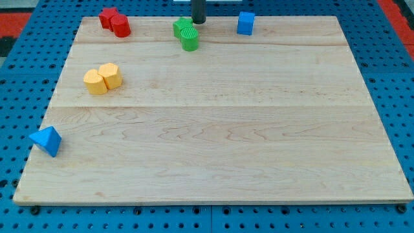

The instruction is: Slide the blue cube a bit right

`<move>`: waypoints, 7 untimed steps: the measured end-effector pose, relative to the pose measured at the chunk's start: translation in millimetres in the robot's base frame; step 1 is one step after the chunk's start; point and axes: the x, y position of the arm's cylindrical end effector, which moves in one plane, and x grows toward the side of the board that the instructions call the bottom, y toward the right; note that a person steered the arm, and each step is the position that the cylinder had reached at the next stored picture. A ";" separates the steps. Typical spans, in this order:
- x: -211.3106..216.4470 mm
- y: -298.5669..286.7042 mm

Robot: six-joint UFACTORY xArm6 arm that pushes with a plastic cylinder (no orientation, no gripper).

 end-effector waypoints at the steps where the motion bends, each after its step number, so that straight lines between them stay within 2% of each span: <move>1: 0.0 5.7; 5: 0.0 30.3; 7: 14.6 68.0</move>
